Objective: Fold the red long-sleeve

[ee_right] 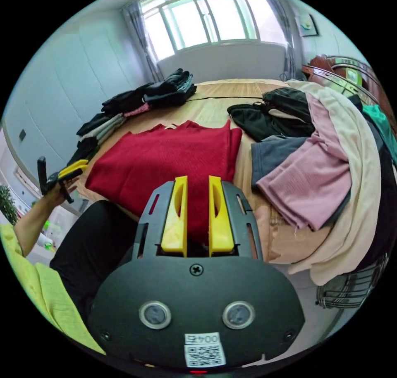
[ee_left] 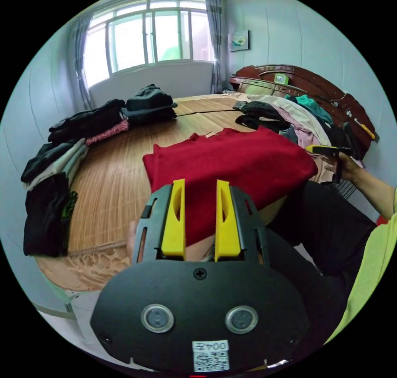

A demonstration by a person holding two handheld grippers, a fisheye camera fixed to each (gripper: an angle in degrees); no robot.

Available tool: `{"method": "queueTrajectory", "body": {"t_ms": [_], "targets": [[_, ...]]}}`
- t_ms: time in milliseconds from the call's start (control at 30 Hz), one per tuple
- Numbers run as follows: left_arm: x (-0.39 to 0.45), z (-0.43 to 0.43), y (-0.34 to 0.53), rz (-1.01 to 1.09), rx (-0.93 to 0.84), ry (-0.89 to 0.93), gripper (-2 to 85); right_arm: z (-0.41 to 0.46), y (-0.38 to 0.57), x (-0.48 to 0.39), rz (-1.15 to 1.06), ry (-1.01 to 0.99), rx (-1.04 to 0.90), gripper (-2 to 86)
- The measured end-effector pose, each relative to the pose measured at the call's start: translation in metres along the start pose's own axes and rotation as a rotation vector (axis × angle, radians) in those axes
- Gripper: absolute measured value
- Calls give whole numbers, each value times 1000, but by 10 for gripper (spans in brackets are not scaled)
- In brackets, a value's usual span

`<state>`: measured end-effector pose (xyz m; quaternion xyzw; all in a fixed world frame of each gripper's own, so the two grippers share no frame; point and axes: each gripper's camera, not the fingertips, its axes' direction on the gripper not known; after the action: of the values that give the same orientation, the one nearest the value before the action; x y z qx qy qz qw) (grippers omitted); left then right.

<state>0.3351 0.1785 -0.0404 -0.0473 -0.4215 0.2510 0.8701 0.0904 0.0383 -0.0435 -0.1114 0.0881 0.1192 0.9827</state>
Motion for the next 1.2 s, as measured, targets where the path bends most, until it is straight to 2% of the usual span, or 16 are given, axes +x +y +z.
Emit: {"method": "queueTrajectory", "body": {"t_ms": [100, 133, 267, 367, 500, 600, 767, 867, 967, 1200], "targets": [[-1, 77, -23, -82, -187, -129, 82, 36, -10, 21, 21, 90, -141, 42], [-8, 113, -21, -117, -297, -138, 77, 38, -9, 26, 28, 81, -124, 39], [-19, 153, -3, -226, -277, -85, 69, 30, -11, 56, 87, -10, -102, 43], [-20, 157, 12, -229, -254, -42, 74, -1, -8, 80, 144, -104, -81, 84], [0, 136, 38, -193, -150, 4, 86, -42, 49, 141, 382, -302, 1, 106], [50, 135, 59, -95, -98, 57, 93, -35, 90, 179, 552, -480, -4, 120], [210, 177, 61, 292, -88, 154, 116, -11, 123, 233, 824, -741, 58, 140], [285, 207, 56, 426, -65, 200, 125, 2, 122, 247, 876, -766, 21, 143], [334, 247, 56, 463, -71, 215, 124, 10, 111, 252, 870, -780, -17, 144], [406, 329, 69, 525, -135, 221, 122, 26, 92, 266, 880, -750, -56, 137]]}}
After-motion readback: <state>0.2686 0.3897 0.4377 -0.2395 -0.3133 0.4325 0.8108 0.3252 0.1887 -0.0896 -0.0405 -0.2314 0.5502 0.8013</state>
